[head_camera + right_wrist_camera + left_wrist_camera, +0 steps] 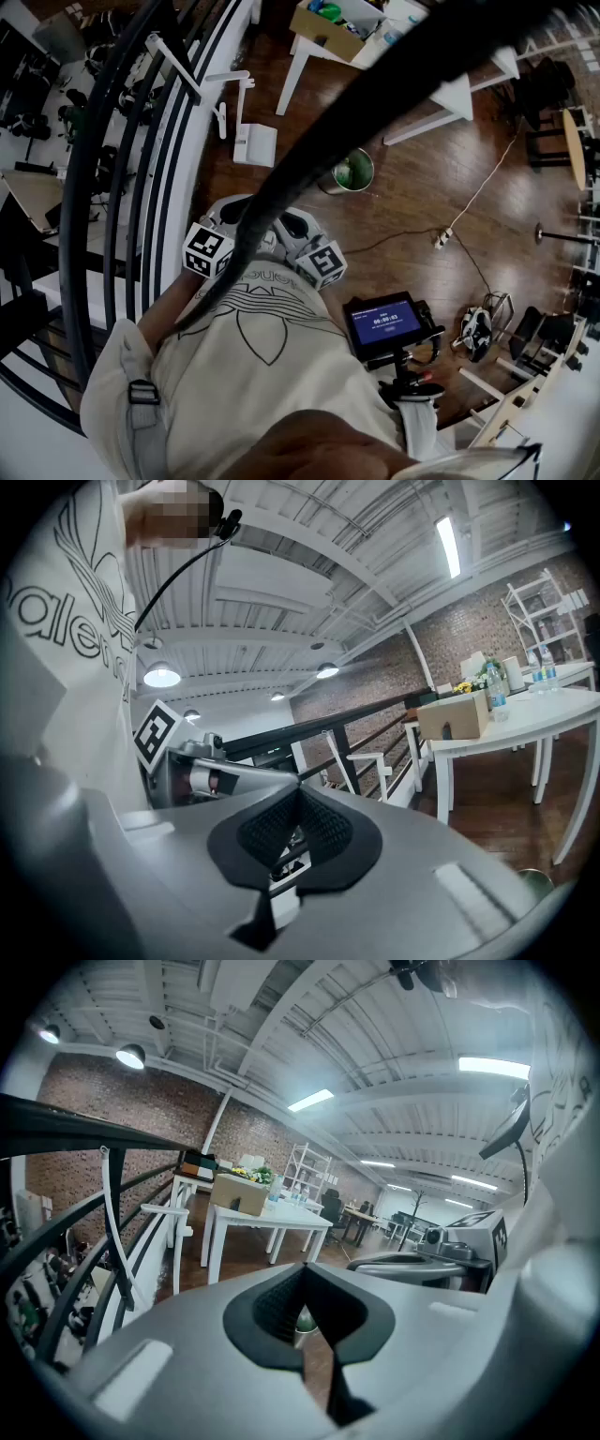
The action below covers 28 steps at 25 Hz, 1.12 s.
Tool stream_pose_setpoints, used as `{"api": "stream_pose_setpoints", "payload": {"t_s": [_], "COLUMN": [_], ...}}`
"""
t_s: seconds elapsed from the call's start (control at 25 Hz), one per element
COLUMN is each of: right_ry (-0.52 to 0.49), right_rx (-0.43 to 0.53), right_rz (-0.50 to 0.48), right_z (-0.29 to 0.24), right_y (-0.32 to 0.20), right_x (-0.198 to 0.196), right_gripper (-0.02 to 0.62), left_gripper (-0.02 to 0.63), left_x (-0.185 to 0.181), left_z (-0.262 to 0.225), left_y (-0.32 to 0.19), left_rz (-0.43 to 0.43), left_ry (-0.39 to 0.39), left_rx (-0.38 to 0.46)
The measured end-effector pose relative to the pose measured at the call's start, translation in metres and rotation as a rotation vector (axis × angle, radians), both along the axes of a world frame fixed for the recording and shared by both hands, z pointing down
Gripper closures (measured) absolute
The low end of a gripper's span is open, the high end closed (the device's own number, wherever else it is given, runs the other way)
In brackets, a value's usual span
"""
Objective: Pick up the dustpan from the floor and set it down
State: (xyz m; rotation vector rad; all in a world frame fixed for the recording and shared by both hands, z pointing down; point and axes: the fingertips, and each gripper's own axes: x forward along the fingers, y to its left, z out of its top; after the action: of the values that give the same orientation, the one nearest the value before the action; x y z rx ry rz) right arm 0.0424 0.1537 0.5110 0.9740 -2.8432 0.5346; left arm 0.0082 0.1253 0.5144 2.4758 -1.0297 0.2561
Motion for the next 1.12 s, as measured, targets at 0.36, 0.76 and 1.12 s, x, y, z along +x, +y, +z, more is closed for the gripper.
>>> {"api": "stream_pose_setpoints", "payload": {"t_s": [0.36, 0.76, 1.12], "right_ry": [-0.063, -0.117, -0.129], "right_rx": [0.014, 0.001, -0.035], "right_rz": [0.073, 0.021, -0.047], "right_z": [0.018, 0.012, 0.017], "right_y": [-0.019, 0.004, -0.003], "right_x": [0.01, 0.015, 0.002], "right_gripper": [0.594, 0.594, 0.594], "left_gripper": [0.585, 0.586, 0.586], "left_x": [-0.001, 0.01, 0.006], "left_z": [0.012, -0.008, -0.012], "left_y": [-0.029, -0.009, -0.015], "left_rz": [-0.01, -0.061, -0.09], "left_ry": [-0.051, -0.096, -0.102], "left_rx": [0.033, 0.069, 0.049]}}
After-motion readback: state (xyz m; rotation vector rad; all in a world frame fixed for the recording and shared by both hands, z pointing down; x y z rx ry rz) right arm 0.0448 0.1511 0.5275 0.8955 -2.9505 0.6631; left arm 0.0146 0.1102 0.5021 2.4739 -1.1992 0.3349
